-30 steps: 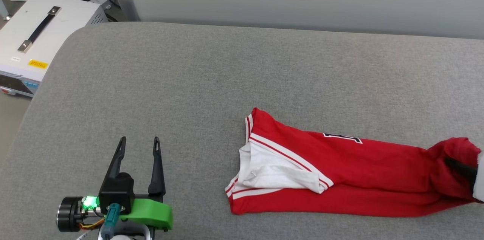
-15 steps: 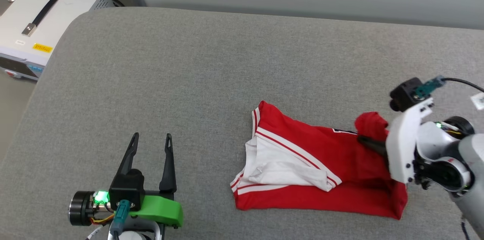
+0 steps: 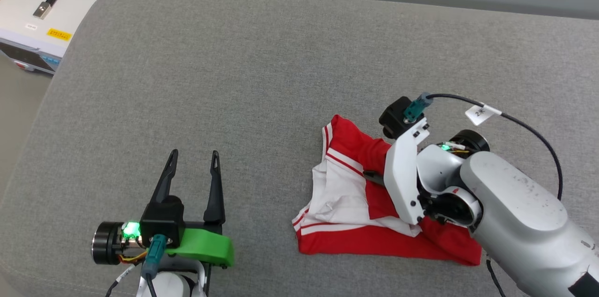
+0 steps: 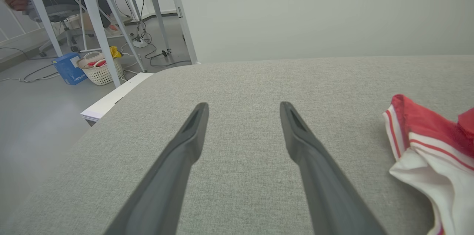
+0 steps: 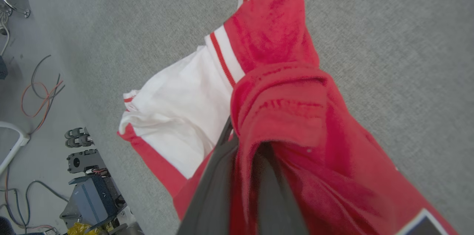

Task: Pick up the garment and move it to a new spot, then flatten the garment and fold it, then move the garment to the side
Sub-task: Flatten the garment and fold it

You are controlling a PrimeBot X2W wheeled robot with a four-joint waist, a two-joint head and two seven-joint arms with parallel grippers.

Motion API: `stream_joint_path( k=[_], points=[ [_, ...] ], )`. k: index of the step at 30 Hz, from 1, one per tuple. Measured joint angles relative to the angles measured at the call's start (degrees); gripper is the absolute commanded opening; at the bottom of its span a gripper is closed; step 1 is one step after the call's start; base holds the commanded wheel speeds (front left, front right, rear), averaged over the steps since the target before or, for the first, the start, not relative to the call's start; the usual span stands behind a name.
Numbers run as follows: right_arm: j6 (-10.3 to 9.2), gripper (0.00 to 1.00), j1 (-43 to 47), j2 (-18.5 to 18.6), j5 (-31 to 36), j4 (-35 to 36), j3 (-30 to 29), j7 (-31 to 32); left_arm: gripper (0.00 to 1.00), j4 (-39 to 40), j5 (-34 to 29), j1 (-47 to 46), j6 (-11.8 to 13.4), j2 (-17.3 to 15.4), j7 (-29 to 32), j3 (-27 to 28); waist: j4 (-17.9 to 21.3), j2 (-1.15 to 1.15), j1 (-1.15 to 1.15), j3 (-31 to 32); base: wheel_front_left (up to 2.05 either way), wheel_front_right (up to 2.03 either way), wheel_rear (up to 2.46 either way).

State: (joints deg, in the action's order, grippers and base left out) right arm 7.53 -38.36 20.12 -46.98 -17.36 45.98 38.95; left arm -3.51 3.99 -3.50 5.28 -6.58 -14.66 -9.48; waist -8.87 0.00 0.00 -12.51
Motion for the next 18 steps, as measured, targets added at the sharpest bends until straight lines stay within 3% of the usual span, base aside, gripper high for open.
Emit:
stream_joint_path(
  k=[6, 7, 8, 12, 18],
  points=[
    [0.0, 0.0, -0.35, -1.88, 0.83, -7.46, 3.8, -5.26, 1.0, -0.32, -0.51, -0.86, -0.52, 0.9, 0.0, 0.05, -0.43, 0.0, 0.0, -1.11, 0.0, 0.0, 0.0],
    [0.0, 0.17, -0.39, -1.96, 0.76, -8.06, 4.14, -6.32, 1.0, -0.38, -0.53, -0.88, -0.53, 0.97, 0.0, 0.11, -0.42, 0.0, 0.0, -1.13, 0.0, 0.0, 0.0],
    [0.01, 1.0, -0.41, -1.93, 0.59, -8.36, 4.36, -7.56, 1.0, -0.47, -0.58, -0.91, -0.53, 1.0, 0.0, 0.23, -0.35, 0.0, 0.0, -1.08, 0.0, 0.0, 0.0],
    [0.01, 1.0, -0.44, -1.22, -0.01, -7.34, 4.88, -13.59, 1.0, -0.83, -1.08, -0.91, -0.57, 1.08, 0.0, 0.65, 0.12, 0.0, 0.0, -0.34, 0.0, 0.0, 0.0],
    [0.0, 1.0, -0.44, 4.66, 1.79, -0.63, 2.63, -25.96, 1.0, -1.0, -1.1, -0.66, -1.08, 1.1, 0.0, 1.25, 1.48, 0.0, 0.0, 1.63, 0.0, 0.0, 0.0]
  ],
)
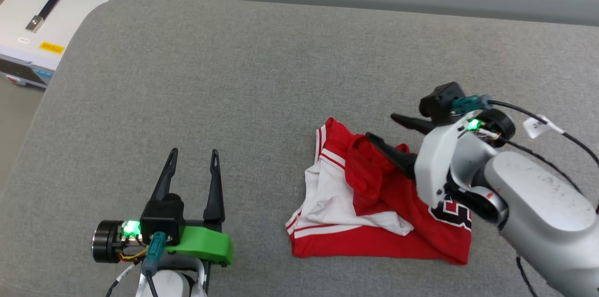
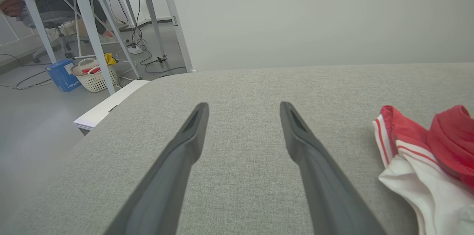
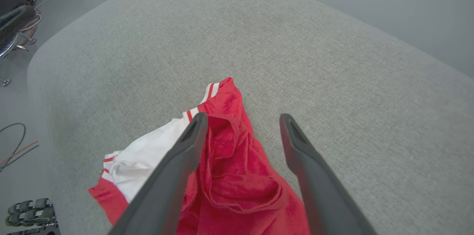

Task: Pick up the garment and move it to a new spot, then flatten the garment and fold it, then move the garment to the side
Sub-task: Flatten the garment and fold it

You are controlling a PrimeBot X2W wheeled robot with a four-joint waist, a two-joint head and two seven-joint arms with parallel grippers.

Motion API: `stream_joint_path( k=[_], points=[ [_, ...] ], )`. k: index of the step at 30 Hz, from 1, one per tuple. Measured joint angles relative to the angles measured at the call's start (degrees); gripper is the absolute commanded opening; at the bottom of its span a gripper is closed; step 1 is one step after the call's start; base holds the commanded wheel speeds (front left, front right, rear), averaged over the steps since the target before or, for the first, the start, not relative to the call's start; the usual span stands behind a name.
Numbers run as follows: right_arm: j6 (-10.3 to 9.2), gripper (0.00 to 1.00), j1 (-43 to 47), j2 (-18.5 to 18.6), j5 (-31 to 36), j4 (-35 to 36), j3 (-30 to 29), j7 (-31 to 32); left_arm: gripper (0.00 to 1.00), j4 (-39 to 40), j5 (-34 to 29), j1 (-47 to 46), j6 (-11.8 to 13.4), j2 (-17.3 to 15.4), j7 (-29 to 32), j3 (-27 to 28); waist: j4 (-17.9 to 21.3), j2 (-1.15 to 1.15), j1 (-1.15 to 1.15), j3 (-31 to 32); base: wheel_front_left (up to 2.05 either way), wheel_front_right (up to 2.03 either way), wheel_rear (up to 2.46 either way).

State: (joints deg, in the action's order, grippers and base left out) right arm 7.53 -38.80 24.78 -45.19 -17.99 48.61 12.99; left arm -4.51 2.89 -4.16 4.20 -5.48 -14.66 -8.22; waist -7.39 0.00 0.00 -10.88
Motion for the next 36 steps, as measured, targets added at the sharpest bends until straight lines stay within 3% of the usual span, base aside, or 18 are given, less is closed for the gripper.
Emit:
stream_joint_path(
  k=[6, 14, 23, 27, 36],
  points=[
    [0.0, 1.0, 3.05, 3.14, 7.19, 2.48, -10.88, -13.12, 1.0, 0.31, -0.42, 0.52, -0.3, -0.07, 0.0, 0.69, 1.83, 0.0, 0.0, 2.09, 0.0, 0.0, 0.0],
    [0.0, 1.0, 14.28, -0.07, 21.02, 3.11, -28.31, -25.25, 1.0, 1.07, -0.43, 1.68, -0.64, -0.49, 0.0, 1.49, 4.42, 0.0, 0.0, 4.67, 0.0, 0.0, 0.0],
    [0.0, 1.0, 26.76, -9.07, 31.48, 9.81, -44.24, -27.47, 1.0, 2.52, -0.56, 3.87, -0.71, -0.51, 0.0, 1.74, 6.33, 0.0, 0.0, 6.51, 0.0, 0.0, 0.0],
    [0.0, 1.0, 31.5, -12.93, 32.89, 13.43, -47.17, -27.47, 1.0, 2.92, -0.52, 4.59, -0.93, -0.51, 0.0, 2.01, 6.64, 0.0, 0.0, 7.03, 0.0, 0.0, 0.0],
    [0.0, 1.0, 39.25, -16.89, 34.99, 18.31, -48.55, -27.48, 1.0, 3.04, -0.05, 6.22, -1.43, -0.48, 0.0, 2.72, 6.31, 0.0, 0.0, 8.0, 0.0, 0.0, 0.0]
  ],
)
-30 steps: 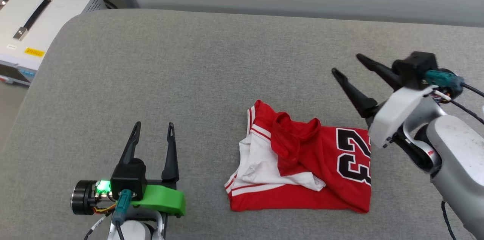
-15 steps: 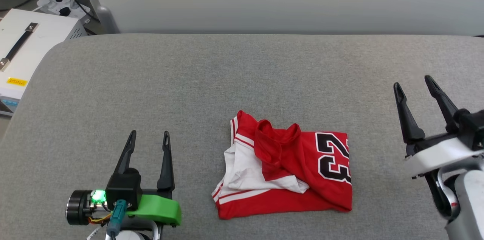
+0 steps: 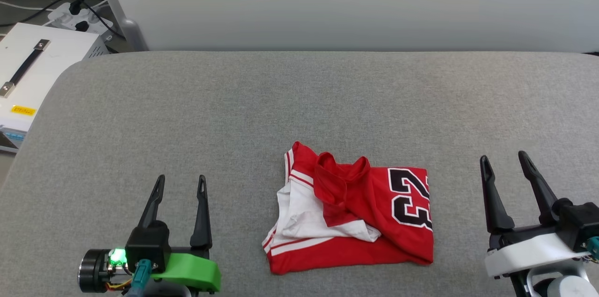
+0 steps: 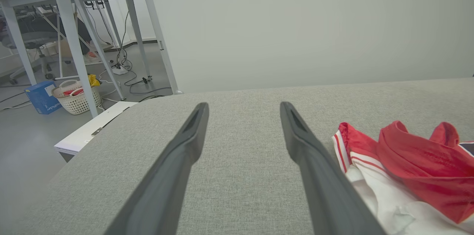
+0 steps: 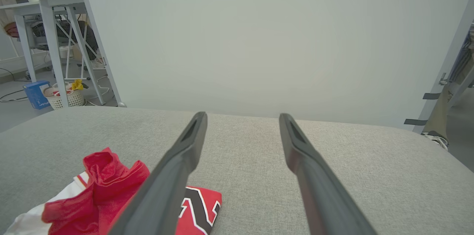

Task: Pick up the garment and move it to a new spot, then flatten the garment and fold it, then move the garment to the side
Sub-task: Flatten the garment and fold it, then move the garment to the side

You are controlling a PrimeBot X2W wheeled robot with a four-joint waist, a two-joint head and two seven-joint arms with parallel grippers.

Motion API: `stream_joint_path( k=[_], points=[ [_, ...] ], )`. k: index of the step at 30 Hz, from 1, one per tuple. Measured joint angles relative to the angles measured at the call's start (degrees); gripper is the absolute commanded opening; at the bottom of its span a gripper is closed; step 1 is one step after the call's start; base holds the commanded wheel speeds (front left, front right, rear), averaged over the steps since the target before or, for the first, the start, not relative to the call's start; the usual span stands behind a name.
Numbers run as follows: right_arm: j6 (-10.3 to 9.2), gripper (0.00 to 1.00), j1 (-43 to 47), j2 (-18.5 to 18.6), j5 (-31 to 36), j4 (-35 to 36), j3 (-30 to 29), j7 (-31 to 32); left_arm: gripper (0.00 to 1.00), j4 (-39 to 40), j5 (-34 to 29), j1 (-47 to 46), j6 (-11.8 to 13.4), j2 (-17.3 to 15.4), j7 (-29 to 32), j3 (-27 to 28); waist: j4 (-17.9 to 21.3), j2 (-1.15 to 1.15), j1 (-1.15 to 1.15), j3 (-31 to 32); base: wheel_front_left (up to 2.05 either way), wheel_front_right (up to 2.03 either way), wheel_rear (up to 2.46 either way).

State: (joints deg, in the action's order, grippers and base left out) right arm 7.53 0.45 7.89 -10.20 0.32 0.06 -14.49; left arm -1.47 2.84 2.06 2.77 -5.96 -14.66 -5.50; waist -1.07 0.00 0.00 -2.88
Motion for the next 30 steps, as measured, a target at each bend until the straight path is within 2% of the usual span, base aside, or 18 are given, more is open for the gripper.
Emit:
stream_joint_path(
  k=[11, 16, 18, 22, 24, 27, 30],
  points=[
    [0.0, 1.0, 2.07, -0.69, 0.46, 0.02, -0.08, 0.0, 1.0, 0.09, 1.31, 1.16, -0.58, 0.57, 0.0, -0.12, -0.31, 0.0, 0.0, 0.31, 0.0, 0.0, 0.0],
    [0.0, 1.0, 0.35, 0.29, 0.81, 0.58, -1.72, 0.0, 1.0, 0.11, 1.31, 1.16, -0.57, 0.77, 0.0, -0.16, -0.57, 0.0, 0.0, -0.2, 0.0, 0.0, 0.0],
    [0.0, 1.0, -2.47, 1.59, 0.66, 1.12, -2.4, 0.0, 1.0, 0.11, 1.31, 1.15, -0.55, 0.86, 0.0, -0.21, -0.66, 0.0, 0.0, -0.39, 0.0, 0.0, 0.0],
    [0.0, 1.0, -9.96, 6.54, -0.21, 1.75, -1.01, 0.77, 1.0, 0.11, 1.31, 1.1, -0.52, 1.0, 0.0, -0.45, -0.77, 0.0, 0.0, -0.94, 0.0, 0.0, 0.0],
    [0.0, 1.0, -13.54, 9.06, -1.75, 1.74, 0.88, 3.65, 1.0, 0.1, 1.31, 1.07, -0.52, 1.05, 0.0, -0.6, -0.83, 0.0, 0.0, -1.25, 0.0, 0.0, 0.0],
    [0.01, 1.0, -18.34, 12.46, -6.11, 0.99, 5.15, 12.04, 1.0, 0.03, 1.31, 1.01, -0.52, 1.12, 0.0, -0.76, -0.95, 0.0, 0.0, -1.73, 0.0, 0.0, 0.0],
    [0.0, 1.0, -21.45, 15.86, -13.02, -0.92, 9.65, 24.28, 1.0, -0.19, 1.31, 0.83, -0.52, 1.18, 0.0, -0.91, -1.18, 0.0, 0.0, -2.22, 0.0, 0.0, 0.0]
  ],
)
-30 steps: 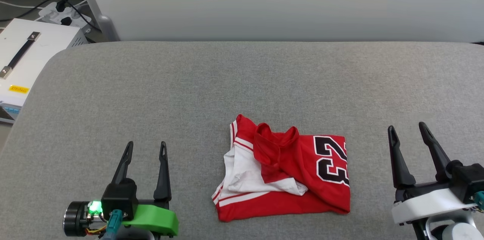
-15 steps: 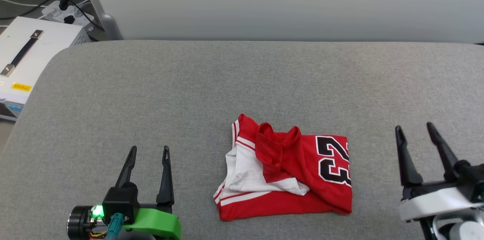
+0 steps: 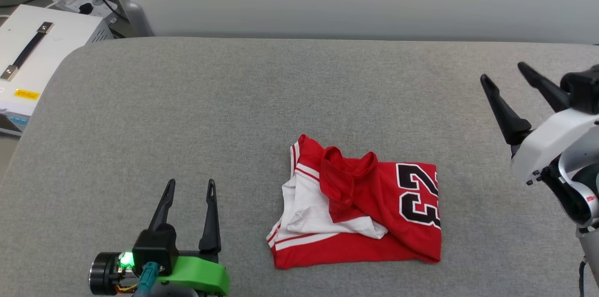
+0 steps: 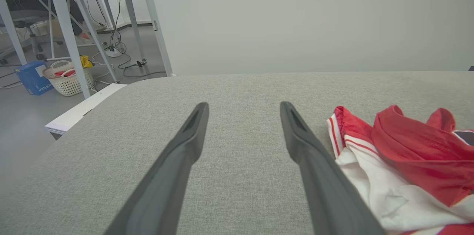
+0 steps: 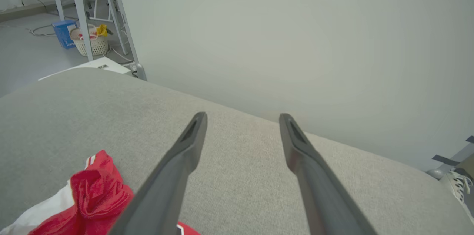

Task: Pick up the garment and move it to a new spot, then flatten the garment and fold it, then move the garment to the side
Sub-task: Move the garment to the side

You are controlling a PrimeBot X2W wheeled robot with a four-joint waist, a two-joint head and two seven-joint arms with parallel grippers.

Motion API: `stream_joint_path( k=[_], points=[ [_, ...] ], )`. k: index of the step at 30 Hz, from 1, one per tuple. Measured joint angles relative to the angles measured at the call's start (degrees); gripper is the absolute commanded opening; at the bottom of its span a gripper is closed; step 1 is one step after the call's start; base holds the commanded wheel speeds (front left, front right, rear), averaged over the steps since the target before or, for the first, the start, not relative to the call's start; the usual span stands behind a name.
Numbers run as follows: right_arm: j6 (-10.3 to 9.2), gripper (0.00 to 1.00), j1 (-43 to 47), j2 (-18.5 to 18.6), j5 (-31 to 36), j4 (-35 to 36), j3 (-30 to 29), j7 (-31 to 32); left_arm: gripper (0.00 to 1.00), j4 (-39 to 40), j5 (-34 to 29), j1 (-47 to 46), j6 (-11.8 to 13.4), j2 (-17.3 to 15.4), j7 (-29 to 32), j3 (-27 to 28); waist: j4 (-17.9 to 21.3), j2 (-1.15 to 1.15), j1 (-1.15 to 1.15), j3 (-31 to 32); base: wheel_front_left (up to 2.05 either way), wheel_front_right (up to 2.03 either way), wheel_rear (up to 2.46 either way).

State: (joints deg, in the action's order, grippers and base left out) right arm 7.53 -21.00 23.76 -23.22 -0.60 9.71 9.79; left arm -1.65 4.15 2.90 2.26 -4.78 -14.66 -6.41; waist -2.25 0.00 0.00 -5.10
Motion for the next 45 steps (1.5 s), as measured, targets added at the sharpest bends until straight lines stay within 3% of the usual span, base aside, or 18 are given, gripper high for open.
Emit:
stream_joint_path(
  k=[6, 12, 21, 34, 35, 36, 37, 45],
  points=[
    [0.0, 1.0, -1.9, 5.05, -15.59, -4.11, 4.97, 23.92, 1.0, -0.32, 0.0, -1.29, -0.09, 0.04, 0.0, 0.03, -0.73, 0.0, 0.0, -1.21, 0.0, 0.0, 0.0],
    [0.0, 1.0, -1.03, 6.1, -24.71, -7.43, 6.32, 35.71, 1.0, -0.37, -0.01, -3.63, -0.69, 0.4, 0.0, -0.37, -1.73, 0.0, 0.0, -3.22, 0.0, 0.0, 0.0],
    [0.0, 1.0, 0.79, 4.28, -29.3, -11.59, 8.83, 37.21, 1.0, -0.86, -0.01, -6.6, -1.29, 0.81, 0.0, -0.55, -3.7, 0.0, 0.0, -7.21, 0.0, 0.0, 0.0],
    [0.0, 1.0, -0.95, 2.49, -30.58, -15.57, 14.99, 30.89, 1.0, -2.45, -0.01, -9.22, -2.02, 1.16, 0.0, -0.47, -6.05, 0.0, 0.0, -10.17, 0.0, 0.0, 0.0],
    [0.0, 0.85, -1.08, 2.52, -30.58, -15.59, 15.57, 29.76, 1.0, -2.56, 0.0, -9.28, -2.03, 1.18, 0.0, -0.44, -6.1, 0.0, 0.0, -10.13, 0.0, 0.0, 0.0],
    [0.0, 0.25, -1.25, 2.65, -30.58, -15.44, 16.36, 28.71, 1.0, -2.68, 0.0, -9.36, -2.03, 1.19, 0.0, -0.37, -6.13, 0.0, 0.0, -10.06, 0.0, 0.0, 0.0],
    [0.0, 0.0, -1.46, 2.89, -30.58, -15.21, 17.05, 27.51, 1.0, -2.77, 0.01, -9.41, -2.03, 1.21, 0.0, -0.29, -6.12, 0.0, 0.0, -9.96, 0.0, 0.0, 0.0],
    [0.0, 0.0, -4.17, 5.57, -29.89, -12.21, 22.45, 18.42, 1.0, -3.41, 0.11, -9.14, -2.23, 1.36, 0.0, 0.73, -5.15, 0.0, 0.0, -8.27, 0.0, 0.0, 0.0]
  ],
)
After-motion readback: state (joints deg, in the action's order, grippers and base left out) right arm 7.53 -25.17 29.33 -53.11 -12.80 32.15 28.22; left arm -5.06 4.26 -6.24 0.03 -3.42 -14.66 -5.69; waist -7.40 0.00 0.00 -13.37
